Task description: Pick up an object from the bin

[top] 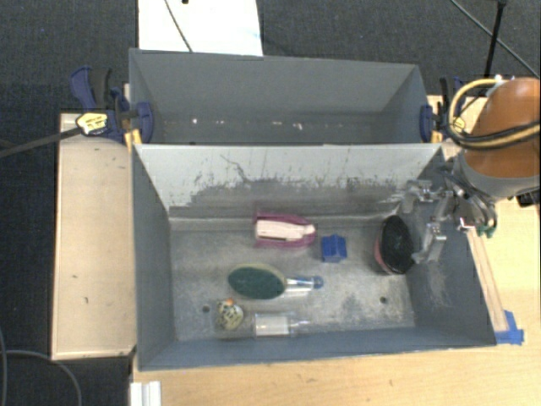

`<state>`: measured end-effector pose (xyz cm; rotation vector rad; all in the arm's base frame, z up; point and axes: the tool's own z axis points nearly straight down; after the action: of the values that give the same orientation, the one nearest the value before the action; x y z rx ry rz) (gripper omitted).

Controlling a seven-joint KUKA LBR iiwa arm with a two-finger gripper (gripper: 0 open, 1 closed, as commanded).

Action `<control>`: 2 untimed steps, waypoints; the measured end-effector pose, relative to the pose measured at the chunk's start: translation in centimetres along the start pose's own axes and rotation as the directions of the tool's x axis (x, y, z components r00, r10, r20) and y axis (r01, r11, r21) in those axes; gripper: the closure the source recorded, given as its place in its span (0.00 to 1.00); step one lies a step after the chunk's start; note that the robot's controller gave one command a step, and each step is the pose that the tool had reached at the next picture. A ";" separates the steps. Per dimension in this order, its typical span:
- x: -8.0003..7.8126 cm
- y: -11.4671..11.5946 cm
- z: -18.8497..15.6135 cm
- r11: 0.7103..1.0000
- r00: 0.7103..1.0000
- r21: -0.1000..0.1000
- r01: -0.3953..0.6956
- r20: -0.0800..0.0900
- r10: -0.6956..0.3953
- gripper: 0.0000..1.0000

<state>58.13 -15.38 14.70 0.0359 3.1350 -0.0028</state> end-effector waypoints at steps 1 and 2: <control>-0.5 0.2 6.9 0.960 0.960 -0.001 -0.281 0.003 0.281 0.00; -1.1 0.0 6.5 0.960 0.960 0.000 -0.278 0.030 0.278 1.00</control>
Offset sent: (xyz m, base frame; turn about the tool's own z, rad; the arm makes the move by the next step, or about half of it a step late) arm 0.0014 0.0036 -0.0770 0.2841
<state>59.26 -15.43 8.23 0.4718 3.0694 -0.0082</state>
